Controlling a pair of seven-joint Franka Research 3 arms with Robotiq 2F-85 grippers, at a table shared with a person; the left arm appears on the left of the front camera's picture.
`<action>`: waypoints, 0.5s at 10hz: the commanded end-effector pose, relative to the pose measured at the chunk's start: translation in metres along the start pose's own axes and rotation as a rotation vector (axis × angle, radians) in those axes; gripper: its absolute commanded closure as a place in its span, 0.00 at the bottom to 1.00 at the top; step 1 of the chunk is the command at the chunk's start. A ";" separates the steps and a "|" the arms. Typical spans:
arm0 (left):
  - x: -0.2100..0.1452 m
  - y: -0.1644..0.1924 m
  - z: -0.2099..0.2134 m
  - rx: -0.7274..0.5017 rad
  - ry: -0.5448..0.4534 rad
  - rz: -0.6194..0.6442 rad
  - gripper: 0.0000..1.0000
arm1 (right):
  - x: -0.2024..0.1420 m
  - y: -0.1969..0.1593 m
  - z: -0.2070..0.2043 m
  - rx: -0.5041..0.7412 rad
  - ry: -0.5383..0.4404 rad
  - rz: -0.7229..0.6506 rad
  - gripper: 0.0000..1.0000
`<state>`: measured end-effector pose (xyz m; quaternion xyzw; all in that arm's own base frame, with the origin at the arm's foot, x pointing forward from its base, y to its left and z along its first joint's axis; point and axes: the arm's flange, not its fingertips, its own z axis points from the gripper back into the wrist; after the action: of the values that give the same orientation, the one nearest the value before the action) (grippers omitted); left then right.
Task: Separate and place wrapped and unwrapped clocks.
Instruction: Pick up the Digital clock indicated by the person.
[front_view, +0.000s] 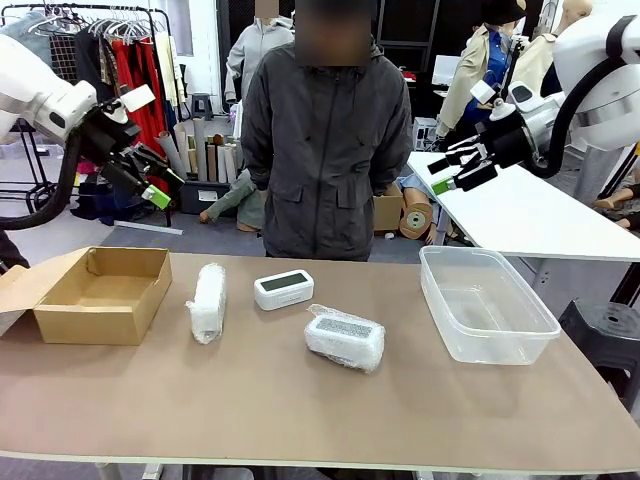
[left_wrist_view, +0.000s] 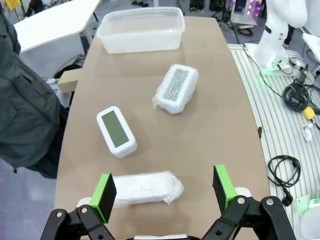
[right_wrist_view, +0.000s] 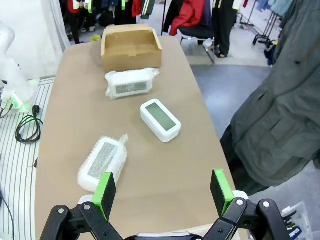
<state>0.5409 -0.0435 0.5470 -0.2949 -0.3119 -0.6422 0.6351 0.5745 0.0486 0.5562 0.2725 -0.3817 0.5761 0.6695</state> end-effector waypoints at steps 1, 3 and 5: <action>0.000 -0.006 -0.001 0.017 0.001 -0.003 0.00 | -0.001 -0.007 0.001 0.012 -0.035 0.026 0.00; 0.001 0.000 -0.001 0.005 0.002 -0.002 0.00 | 0.000 -0.003 0.002 -0.001 -0.001 0.001 0.00; 0.001 0.000 -0.001 0.005 0.002 -0.002 0.00 | 0.000 -0.003 0.002 -0.001 -0.001 0.001 0.00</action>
<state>0.5401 -0.0460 0.5470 -0.2924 -0.3127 -0.6428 0.6353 0.5773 0.0466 0.5549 0.2738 -0.3804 0.5760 0.6698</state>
